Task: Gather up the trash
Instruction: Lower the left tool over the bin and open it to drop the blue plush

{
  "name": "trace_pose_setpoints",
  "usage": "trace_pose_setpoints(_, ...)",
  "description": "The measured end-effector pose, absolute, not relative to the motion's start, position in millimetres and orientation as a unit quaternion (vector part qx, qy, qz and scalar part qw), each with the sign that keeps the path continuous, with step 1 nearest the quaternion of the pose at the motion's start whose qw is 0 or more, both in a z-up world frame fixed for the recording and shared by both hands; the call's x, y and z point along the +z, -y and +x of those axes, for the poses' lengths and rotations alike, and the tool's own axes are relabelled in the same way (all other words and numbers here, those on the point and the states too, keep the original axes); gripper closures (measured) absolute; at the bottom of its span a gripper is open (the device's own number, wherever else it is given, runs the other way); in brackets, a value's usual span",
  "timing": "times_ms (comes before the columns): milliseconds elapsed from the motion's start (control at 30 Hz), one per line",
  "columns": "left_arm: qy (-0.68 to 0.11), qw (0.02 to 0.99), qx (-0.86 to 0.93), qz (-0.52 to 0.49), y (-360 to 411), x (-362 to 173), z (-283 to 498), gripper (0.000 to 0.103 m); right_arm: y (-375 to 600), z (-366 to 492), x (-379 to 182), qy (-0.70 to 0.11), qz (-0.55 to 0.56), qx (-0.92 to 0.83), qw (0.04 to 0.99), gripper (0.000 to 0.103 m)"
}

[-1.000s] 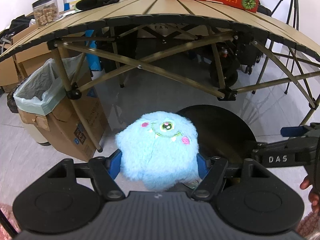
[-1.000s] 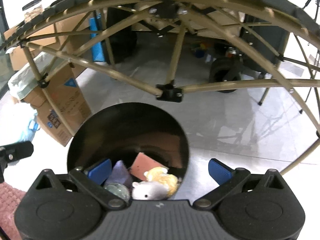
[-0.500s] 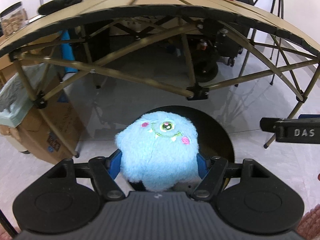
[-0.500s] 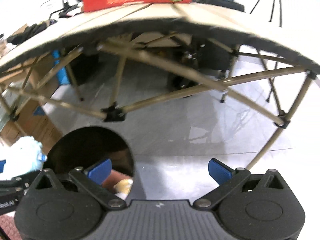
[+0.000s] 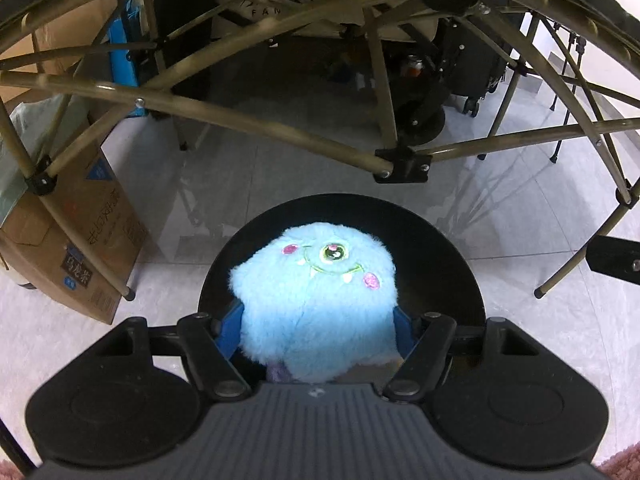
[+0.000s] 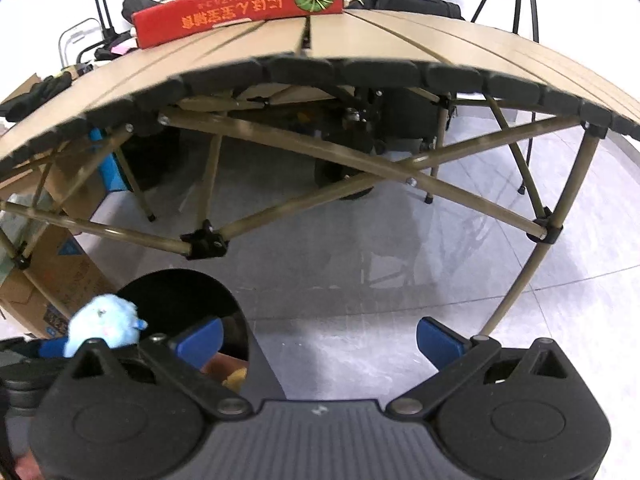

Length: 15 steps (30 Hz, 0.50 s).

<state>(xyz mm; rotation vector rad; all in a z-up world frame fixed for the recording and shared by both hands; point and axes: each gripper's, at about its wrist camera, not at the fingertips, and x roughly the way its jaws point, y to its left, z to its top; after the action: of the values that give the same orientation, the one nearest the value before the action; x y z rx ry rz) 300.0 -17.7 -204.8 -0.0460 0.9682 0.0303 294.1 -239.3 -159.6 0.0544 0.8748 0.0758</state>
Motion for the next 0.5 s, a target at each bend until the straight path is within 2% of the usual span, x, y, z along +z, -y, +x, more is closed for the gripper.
trace_pose_setpoints(200, -0.465, 0.885, 0.006, -0.027, 19.1, -202.0, 298.1, 0.028, 235.7, 296.6, -160.6, -0.426, 0.023, 0.04, 0.903, 0.0)
trace_pose_setpoints(300, -0.472, 0.881, 0.002, -0.041, 17.7, -200.5, 298.6, 0.016, 236.5, 295.4, -160.9, -0.426, 0.024, 0.035, 0.903, 0.0)
trace_pose_setpoints(333, -0.473, 0.88, 0.002, -0.045, 17.4, -199.9, 298.4, 0.005, 237.6, 295.4, -161.4, -0.427, 0.025, 0.033, 0.903, 0.0)
trace_pose_setpoints(367, -0.474, 0.879, 0.003, -0.048, 17.0, -199.3, 298.4, 0.0, 238.5, 295.6, -161.9, -0.428, 0.026, 0.031, 0.903, 0.0)
trace_pose_setpoints(500, -0.481, 0.875, 0.002, -0.05, 18.1, -200.2, 298.9, 0.0, 240.2, 296.2, -164.9, -0.432, 0.03, 0.029, 0.901, 0.0)
